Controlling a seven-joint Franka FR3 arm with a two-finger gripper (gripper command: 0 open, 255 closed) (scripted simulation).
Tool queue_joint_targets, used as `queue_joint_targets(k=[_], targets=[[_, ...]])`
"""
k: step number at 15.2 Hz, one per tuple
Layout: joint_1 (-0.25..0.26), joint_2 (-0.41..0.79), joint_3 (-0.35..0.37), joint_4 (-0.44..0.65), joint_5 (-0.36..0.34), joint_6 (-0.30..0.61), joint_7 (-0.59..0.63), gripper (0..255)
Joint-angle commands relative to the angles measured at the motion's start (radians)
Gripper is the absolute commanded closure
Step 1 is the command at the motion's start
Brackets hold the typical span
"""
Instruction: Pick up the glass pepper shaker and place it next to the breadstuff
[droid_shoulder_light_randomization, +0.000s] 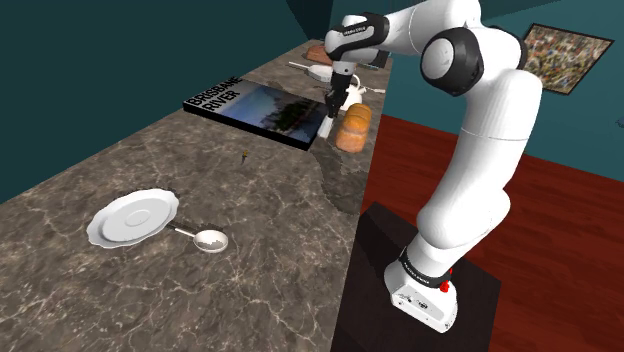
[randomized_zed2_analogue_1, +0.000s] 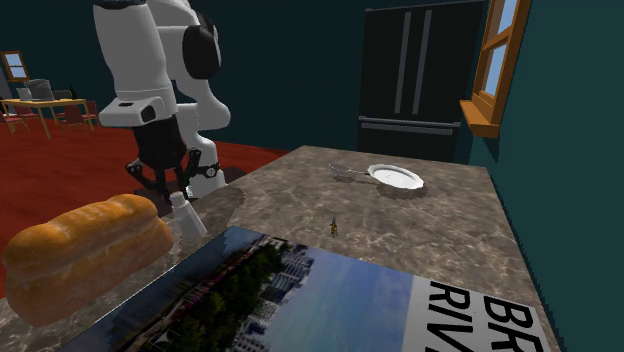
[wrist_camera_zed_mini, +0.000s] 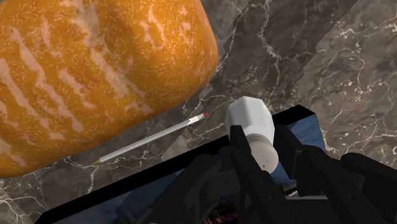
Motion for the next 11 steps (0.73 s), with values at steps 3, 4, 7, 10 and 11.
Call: queue_joint_targets(k=[3, 4, 7, 10, 11], targets=[[0.001, 0.015, 0.001, -0.034, 0.003, 0.05, -0.003, 255], [0.001, 0.019, 0.002, -0.042, 0.004, 0.062, -0.004, 255], [0.0, 0.032, 0.003, -0.062, 0.007, 0.094, -0.007, 255], [0.0, 0.032, 0.003, -0.062, 0.007, 0.094, -0.007, 255], [0.0, 0.032, 0.003, -0.062, 0.007, 0.094, -0.007, 255]])
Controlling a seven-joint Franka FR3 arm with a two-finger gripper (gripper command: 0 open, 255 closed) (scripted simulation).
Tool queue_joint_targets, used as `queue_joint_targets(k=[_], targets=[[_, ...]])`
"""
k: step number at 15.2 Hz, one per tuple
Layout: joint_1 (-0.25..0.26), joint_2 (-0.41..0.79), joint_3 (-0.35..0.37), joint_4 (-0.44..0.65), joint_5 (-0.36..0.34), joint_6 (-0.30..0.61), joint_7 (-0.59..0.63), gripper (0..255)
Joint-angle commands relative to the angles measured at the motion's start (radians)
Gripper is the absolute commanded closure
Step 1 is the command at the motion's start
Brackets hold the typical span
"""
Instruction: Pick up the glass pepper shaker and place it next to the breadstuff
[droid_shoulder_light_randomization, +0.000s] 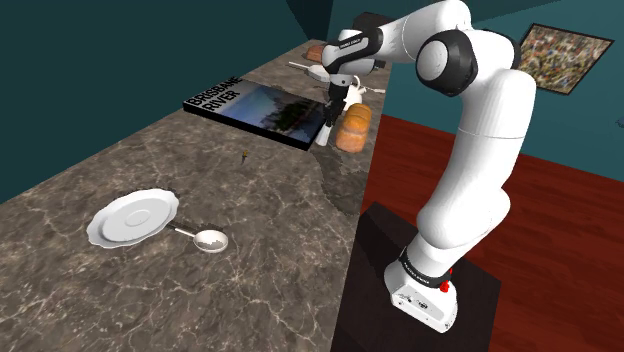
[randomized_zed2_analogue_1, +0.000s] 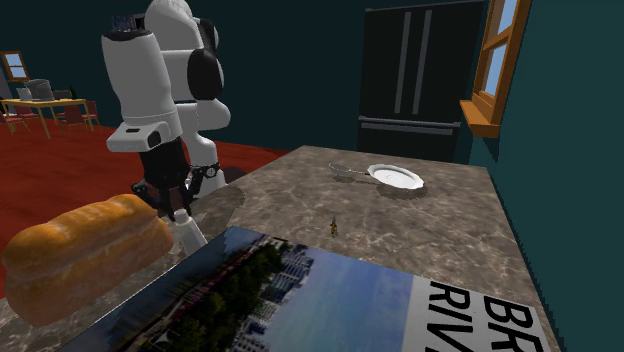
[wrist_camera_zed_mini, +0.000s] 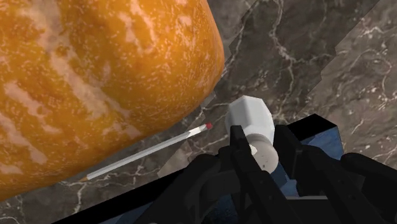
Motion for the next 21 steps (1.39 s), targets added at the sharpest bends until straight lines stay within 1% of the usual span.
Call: queue_joint_targets(k=[1, 3, 4, 9, 13, 21], targets=[[0.0, 0.0, 0.0, -0.001, 0.0, 0.001, 0.0, 255], [0.0, 0.0, 0.0, -0.001, 0.0, 0.001, 0.0, 255], [0.0, 0.0, 0.0, -0.001, 0.0, 0.001, 0.0, 0], [0.0, 0.0, 0.0, -0.001, 0.0, 0.001, 0.0, 0], [-0.003, -0.027, -0.004, 0.091, -0.007, -0.117, 0.005, 0], [-0.003, -0.027, -0.004, 0.091, -0.007, -0.117, 0.005, 0]])
